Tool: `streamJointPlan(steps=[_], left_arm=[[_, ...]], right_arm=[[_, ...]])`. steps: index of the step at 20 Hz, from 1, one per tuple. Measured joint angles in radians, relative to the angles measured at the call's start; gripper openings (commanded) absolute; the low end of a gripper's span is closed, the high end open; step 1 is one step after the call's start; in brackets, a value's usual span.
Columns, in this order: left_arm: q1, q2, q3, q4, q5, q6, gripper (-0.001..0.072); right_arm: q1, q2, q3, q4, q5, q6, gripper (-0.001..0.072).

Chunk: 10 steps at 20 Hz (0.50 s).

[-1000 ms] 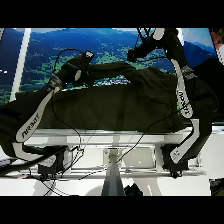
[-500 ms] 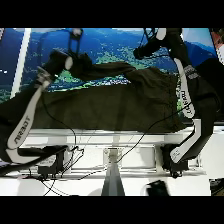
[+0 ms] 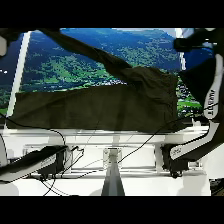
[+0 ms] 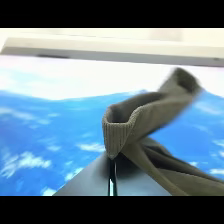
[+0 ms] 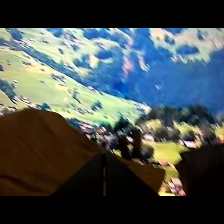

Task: Fold the clothes and pants, and hang the long-sleeved shirts on hangers.

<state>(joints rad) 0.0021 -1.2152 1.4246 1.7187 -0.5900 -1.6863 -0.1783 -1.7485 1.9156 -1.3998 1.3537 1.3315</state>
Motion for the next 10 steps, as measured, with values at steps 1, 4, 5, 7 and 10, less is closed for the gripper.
streamJointPlan(steps=[1,4,5,7,10], left_arm=[[0.018,0.004,0.000,0.000,-0.030,-0.001,0.0017],[0.046,-0.006,0.000,0.000,-0.116,-0.001,0.0017],[0.051,-0.015,0.000,0.000,-0.138,-0.001,0.0017],[0.056,-0.037,-0.001,0.000,-0.166,0.000,0.0017],[0.059,-0.064,-0.001,-0.001,-0.190,0.002,0.0017]], right_arm=[[-0.045,0.008,-0.015,0.039,0.023,-0.016,0.0029],[-0.177,0.027,-0.107,0.200,0.098,-0.085,0.0028],[-0.218,0.037,-0.158,0.247,0.117,-0.112,0.0028],[-0.289,0.064,-0.276,0.314,0.148,-0.171,0.0028],[-0.378,0.122,-0.487,0.362,0.167,-0.297,0.0029]])
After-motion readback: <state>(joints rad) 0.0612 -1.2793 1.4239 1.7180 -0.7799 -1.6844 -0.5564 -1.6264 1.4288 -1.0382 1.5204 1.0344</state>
